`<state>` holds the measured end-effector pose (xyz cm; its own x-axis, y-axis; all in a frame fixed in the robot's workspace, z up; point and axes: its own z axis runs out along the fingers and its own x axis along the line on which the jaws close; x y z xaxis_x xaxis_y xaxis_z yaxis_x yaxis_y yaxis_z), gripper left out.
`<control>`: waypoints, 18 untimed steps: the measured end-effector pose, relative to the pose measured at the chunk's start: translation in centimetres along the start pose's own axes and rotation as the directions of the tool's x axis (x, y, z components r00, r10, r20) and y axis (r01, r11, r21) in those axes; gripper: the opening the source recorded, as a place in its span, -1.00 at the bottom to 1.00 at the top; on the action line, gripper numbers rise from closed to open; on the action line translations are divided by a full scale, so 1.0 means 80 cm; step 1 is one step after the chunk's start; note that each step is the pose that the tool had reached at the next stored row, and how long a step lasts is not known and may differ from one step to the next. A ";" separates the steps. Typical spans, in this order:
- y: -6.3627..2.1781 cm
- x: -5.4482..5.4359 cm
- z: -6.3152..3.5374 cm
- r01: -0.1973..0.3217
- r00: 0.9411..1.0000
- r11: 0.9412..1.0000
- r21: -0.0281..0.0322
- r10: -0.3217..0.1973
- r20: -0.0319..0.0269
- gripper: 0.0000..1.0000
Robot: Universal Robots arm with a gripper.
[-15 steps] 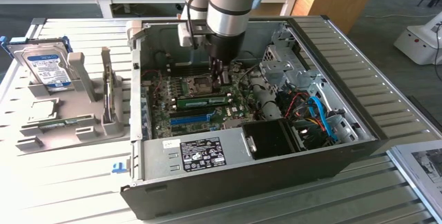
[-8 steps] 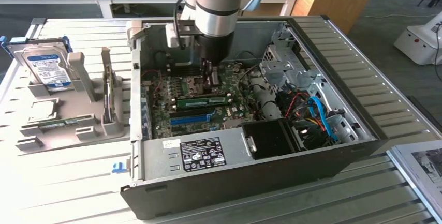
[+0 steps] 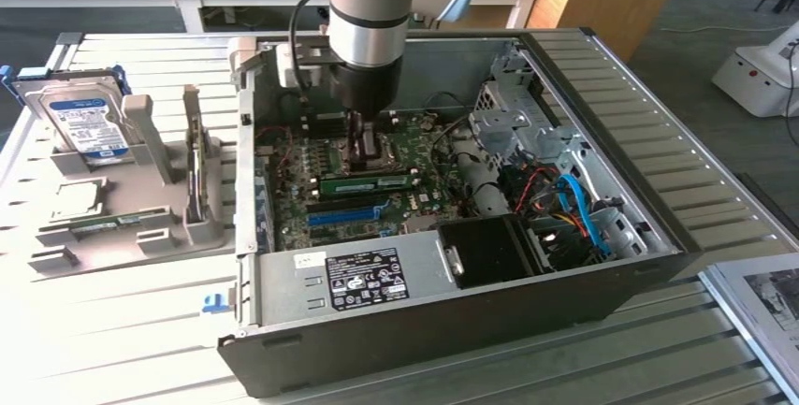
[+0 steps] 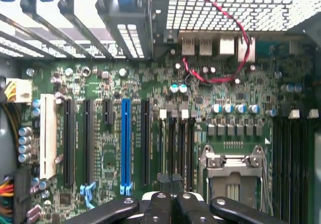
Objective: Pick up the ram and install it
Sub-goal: 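Press down the ram until it locks into place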
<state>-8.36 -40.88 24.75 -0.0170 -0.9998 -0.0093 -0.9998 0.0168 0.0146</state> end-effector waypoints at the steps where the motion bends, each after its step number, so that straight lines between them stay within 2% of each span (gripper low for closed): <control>1: 0.001 0.000 0.000 0.000 1.000 1.000 0.000 0.000 0.000 -0.80; 18: 0.005 0.000 0.003 0.000 1.000 1.000 0.000 0.000 0.000 -0.80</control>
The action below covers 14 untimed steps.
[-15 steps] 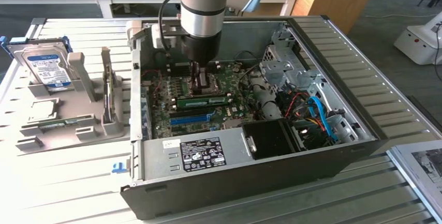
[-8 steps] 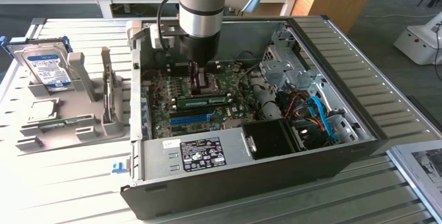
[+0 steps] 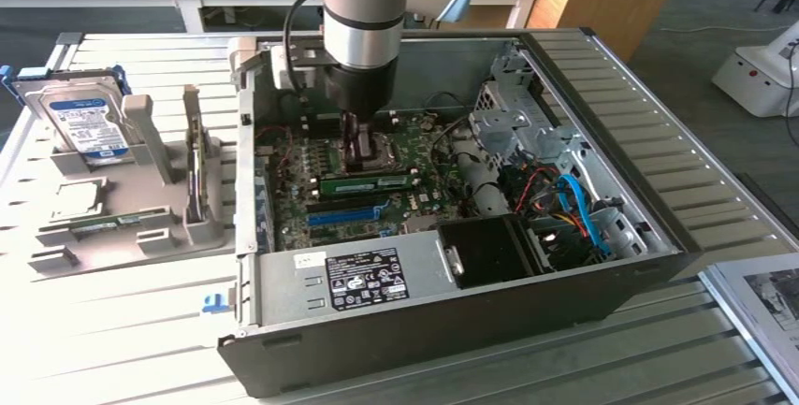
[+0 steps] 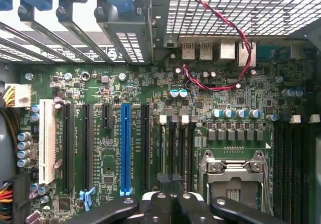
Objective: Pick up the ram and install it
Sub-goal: 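Press down the ram until it locks into place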
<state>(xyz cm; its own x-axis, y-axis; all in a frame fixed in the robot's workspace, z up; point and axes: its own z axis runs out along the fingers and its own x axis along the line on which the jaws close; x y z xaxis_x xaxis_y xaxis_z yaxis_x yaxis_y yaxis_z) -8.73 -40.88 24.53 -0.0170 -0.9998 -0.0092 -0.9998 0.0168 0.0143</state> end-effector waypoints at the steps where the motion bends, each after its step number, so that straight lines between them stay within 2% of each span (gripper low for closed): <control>1: 0.000 0.000 0.001 0.000 1.000 1.000 0.000 0.000 0.000 -0.80; 14: 0.000 0.000 0.013 0.000 1.000 1.000 0.000 0.000 0.000 -0.80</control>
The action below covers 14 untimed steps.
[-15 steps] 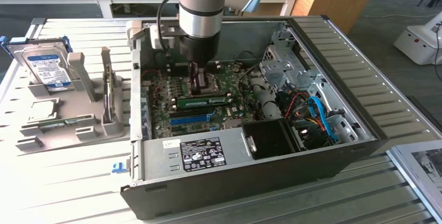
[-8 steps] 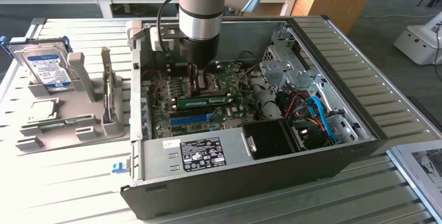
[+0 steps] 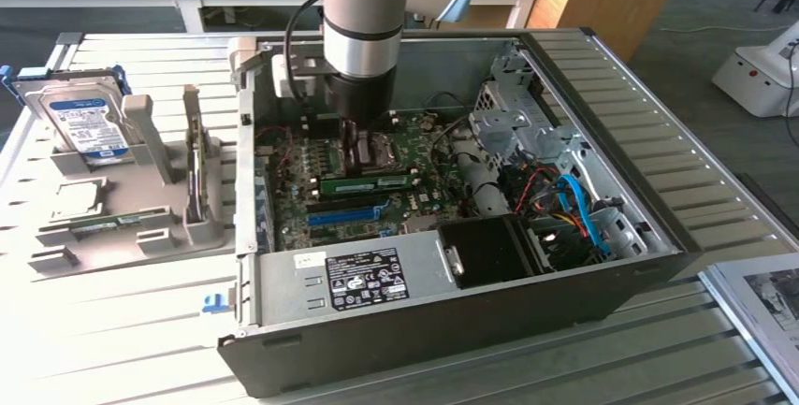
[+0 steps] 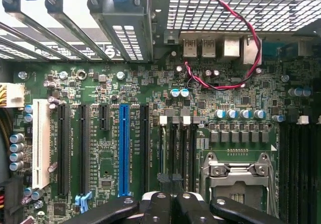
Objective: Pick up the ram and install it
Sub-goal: 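Press down the ram until it locks into place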
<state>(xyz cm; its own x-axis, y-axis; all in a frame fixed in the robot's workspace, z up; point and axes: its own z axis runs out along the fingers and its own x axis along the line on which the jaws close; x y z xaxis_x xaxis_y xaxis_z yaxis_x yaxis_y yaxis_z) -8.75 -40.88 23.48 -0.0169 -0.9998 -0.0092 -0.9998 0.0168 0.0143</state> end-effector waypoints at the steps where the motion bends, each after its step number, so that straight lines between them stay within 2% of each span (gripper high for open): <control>1: 0.000 0.000 0.001 0.000 1.000 1.000 0.000 0.000 0.000 -0.80; 14: 0.000 0.000 0.008 0.000 1.000 1.000 0.000 0.000 0.000 -0.80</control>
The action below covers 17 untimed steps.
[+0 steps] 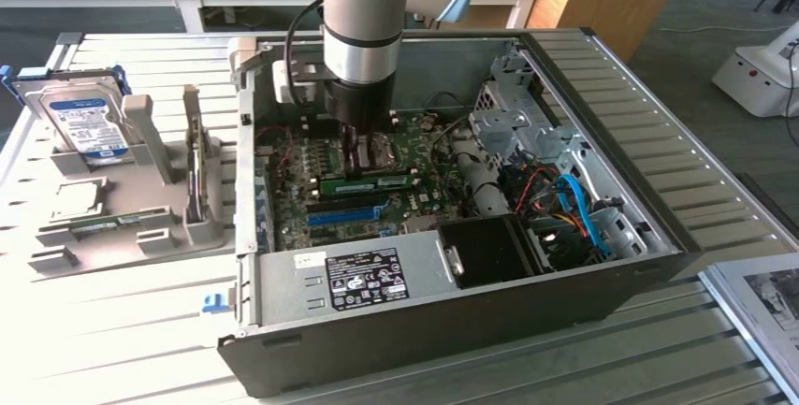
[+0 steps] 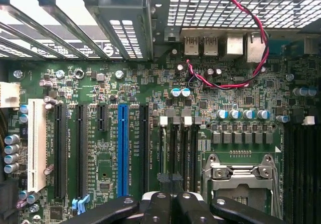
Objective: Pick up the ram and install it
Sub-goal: 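Press down the ram until it locks into place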
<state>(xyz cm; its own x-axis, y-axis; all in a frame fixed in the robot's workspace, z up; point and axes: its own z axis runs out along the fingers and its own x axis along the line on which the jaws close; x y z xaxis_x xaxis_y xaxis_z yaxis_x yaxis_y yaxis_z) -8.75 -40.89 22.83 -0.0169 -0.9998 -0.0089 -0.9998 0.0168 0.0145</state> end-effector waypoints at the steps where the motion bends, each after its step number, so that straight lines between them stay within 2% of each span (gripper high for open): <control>1: 0.000 0.000 0.000 0.000 1.000 1.000 0.000 0.000 0.000 -0.80; 17: 0.000 0.000 0.004 0.000 1.000 1.000 0.000 0.000 0.001 -0.80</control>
<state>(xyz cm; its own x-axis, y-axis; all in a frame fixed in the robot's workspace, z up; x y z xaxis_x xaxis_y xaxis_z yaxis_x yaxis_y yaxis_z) -8.75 -40.89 22.54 -0.0170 -0.9998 -0.0094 -0.9998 0.0169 0.0144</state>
